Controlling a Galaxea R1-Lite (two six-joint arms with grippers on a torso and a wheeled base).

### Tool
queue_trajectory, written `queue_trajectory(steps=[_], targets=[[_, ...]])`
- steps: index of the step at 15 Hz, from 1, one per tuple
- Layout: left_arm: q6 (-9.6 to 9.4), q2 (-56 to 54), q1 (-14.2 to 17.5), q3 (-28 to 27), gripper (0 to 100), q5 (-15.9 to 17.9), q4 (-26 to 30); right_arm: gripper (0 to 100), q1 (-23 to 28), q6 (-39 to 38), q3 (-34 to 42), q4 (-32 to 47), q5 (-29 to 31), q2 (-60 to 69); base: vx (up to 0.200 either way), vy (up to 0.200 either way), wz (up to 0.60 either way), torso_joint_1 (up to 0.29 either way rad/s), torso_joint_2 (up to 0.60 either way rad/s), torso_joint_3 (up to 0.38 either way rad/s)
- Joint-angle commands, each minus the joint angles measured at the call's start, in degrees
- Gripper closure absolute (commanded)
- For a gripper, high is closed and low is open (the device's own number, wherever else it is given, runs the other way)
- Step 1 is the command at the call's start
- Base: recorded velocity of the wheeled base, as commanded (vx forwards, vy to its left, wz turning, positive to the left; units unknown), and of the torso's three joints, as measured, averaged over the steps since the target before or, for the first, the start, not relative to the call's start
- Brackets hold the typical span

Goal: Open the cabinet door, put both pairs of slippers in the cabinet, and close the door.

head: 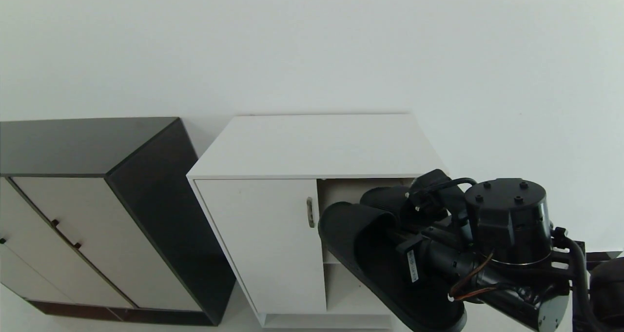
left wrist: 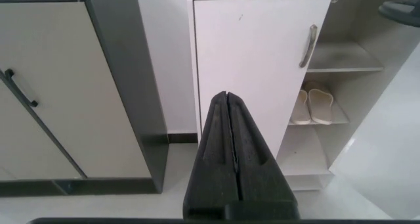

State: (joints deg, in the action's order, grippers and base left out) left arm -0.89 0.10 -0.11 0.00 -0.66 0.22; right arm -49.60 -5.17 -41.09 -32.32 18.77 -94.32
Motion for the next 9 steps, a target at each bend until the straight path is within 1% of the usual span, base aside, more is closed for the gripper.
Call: queue_trajectory(steps=[1,9], targets=[[0.01,0.1,-0.1,0.0,100,0.0,0.0,100,-0.1,0.0,0.0,-0.1,-0.4,0.0,0.000,0.000,0.00,0.000,0.00,0.000],[0.01,0.1,-0.1,0.0,100,0.0,0.0,100,-0.1,0.2,0.7,0.1,-0.5,0.1,0.000,0.000,0.00,0.000,0.00,0.000]])
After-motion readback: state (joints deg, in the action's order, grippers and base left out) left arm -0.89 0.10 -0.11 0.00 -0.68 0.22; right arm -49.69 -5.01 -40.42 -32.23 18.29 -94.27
